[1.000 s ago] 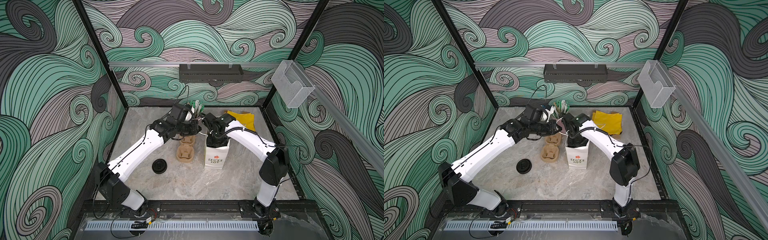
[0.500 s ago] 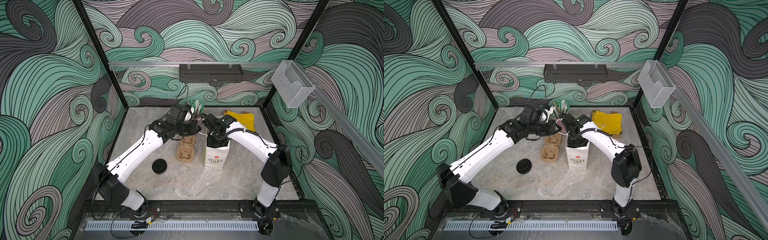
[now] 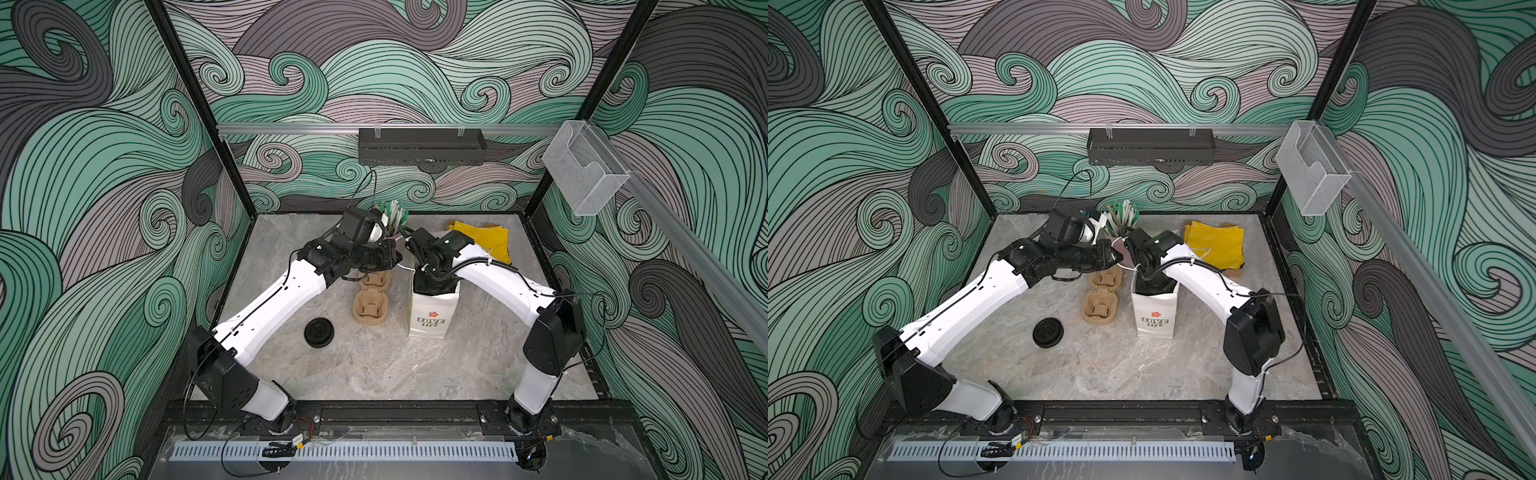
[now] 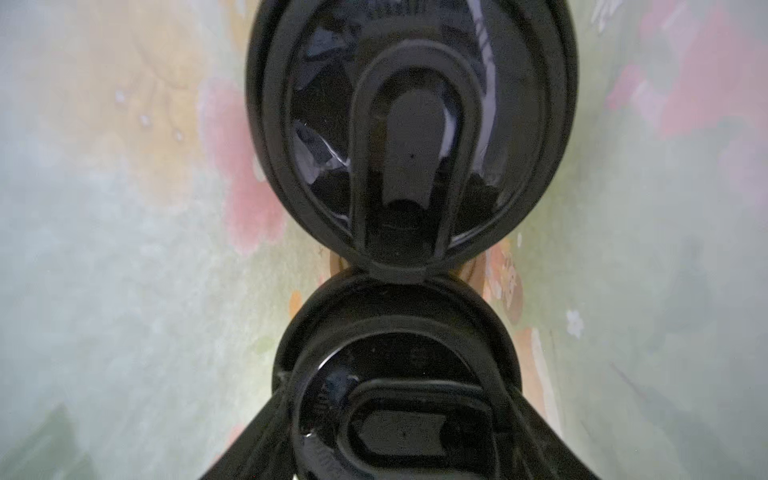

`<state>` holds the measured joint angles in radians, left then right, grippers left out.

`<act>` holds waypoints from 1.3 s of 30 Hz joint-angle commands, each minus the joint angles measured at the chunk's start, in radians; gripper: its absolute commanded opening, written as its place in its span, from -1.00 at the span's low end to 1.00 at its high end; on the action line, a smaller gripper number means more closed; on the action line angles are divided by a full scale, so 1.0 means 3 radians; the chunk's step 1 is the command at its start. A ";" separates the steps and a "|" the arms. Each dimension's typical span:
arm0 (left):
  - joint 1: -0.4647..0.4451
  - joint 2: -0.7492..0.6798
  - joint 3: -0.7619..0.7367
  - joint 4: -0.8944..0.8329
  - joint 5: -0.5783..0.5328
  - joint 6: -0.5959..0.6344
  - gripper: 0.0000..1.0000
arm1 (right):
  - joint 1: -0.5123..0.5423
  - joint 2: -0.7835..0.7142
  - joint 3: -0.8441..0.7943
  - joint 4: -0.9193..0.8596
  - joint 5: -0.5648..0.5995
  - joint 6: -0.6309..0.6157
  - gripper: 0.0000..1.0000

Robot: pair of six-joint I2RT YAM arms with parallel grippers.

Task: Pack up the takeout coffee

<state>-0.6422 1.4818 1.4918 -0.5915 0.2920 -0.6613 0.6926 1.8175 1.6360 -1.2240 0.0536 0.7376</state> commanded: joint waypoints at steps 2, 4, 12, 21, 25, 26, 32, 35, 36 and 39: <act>0.0024 -0.0055 0.0033 -0.0084 -0.0038 0.0086 -1.00 | 0.0018 0.0515 -0.0377 -0.0006 -0.0182 0.0083 0.10; 0.0024 -0.0054 0.0037 -0.0085 -0.0038 0.0082 -1.00 | 0.0017 0.0536 -0.0391 -0.0008 -0.0184 0.0088 0.10; 0.0025 -0.0058 0.0035 -0.0089 -0.0036 0.0080 -1.00 | 0.0017 0.0609 -0.0411 0.0002 -0.0178 0.0078 0.10; 0.0029 -0.0071 0.0031 -0.0094 -0.0042 0.0092 -1.00 | 0.0020 0.0558 -0.0364 -0.0018 -0.0177 0.0077 0.10; 0.0029 -0.0070 0.0013 -0.0086 -0.0043 0.0078 -1.00 | 0.0015 0.0469 -0.0295 -0.0065 -0.0135 0.0078 0.10; 0.0029 -0.0068 0.0013 -0.0078 -0.0040 0.0082 -1.00 | 0.0010 0.0466 -0.0287 -0.0063 -0.0134 0.0078 0.10; 0.0030 -0.0082 0.0008 -0.0095 -0.0043 0.0087 -1.00 | 0.0018 0.0404 -0.0123 -0.0140 -0.0138 0.0083 0.11; 0.0033 -0.0079 -0.0001 -0.0083 -0.0040 0.0083 -1.00 | 0.0013 0.0351 0.0007 -0.0223 -0.0087 0.0072 0.12; 0.0030 -0.0078 -0.0002 -0.0084 -0.0035 0.0081 -1.00 | 0.0013 0.0337 0.0040 -0.0244 -0.0078 0.0074 0.12; 0.0031 -0.0082 -0.0005 -0.0087 -0.0043 0.0080 -1.00 | 0.0013 0.0273 0.0059 -0.0247 -0.0046 0.0090 0.12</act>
<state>-0.6388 1.4818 1.4918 -0.5915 0.2913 -0.6567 0.6926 1.8400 1.6905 -1.2671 0.0521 0.7387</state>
